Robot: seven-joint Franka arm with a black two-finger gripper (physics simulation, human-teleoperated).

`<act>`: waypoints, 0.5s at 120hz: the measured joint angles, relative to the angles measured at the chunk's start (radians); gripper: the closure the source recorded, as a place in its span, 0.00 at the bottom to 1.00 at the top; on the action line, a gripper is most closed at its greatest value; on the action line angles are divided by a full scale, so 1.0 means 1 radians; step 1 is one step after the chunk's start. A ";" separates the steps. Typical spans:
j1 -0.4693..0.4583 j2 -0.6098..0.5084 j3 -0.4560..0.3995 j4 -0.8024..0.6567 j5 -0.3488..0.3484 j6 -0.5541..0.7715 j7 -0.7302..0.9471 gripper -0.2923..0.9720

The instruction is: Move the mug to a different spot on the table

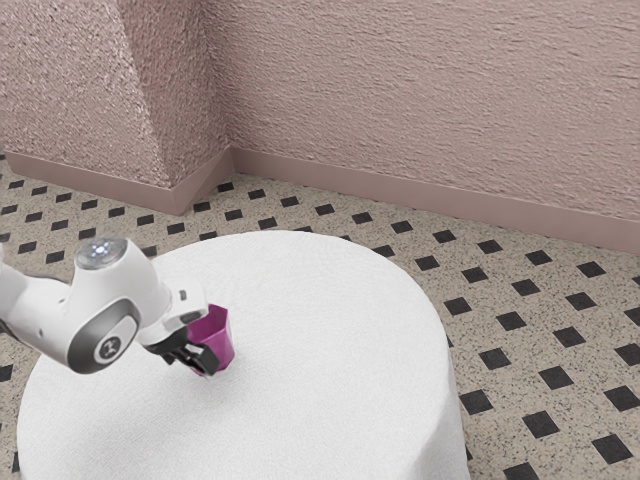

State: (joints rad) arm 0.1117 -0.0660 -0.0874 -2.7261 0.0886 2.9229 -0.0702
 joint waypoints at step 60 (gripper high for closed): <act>0.001 -0.283 0.001 -0.105 -0.002 -0.090 -0.014 0.23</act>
State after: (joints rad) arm 0.1126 -0.3485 -0.0860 -2.8313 0.0865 2.8328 -0.0843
